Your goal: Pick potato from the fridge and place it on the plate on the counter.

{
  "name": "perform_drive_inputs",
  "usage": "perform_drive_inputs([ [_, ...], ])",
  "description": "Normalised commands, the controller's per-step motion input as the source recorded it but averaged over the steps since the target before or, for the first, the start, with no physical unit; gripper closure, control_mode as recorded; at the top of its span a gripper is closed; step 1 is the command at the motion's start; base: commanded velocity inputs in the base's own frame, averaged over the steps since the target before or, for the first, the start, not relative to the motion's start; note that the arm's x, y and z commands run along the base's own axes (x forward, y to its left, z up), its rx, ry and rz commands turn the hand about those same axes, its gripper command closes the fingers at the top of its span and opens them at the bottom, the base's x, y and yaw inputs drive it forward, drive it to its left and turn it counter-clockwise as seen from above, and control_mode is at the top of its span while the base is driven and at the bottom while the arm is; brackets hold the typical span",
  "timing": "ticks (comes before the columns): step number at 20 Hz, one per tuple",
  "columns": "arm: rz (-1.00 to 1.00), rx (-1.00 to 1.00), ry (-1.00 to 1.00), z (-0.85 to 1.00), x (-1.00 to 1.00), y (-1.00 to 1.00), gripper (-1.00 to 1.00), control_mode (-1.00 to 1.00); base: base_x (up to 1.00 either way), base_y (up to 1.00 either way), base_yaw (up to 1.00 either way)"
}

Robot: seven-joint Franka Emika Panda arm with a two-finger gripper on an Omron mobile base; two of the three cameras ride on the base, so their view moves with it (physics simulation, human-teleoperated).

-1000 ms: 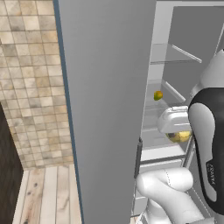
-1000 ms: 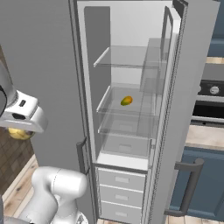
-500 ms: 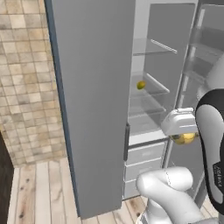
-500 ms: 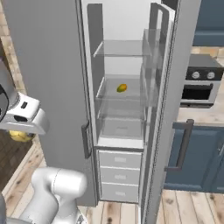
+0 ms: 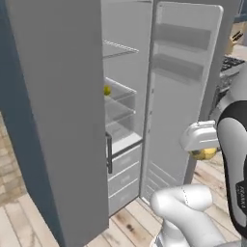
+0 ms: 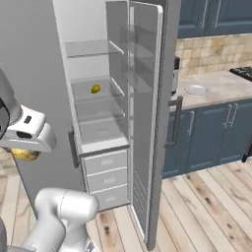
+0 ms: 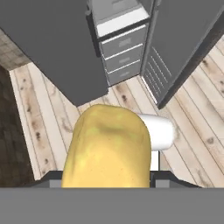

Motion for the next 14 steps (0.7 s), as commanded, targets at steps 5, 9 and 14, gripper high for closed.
perform_drive_inputs([
  [5, 0.0, 0.0, 0.0, 0.0, 0.0, 0.0, 1.0, 1.0, -0.39, -0.07, -0.79],
  [9, 0.0, 0.0, 0.0, 0.0, 0.0, 0.0, 1.0, 1.0, -0.28, -0.11, -0.89],
  [14, 0.0, 0.0, 0.0, 0.0, 0.0, 0.0, 1.0, 1.0, -0.23, -0.12, -0.89],
])
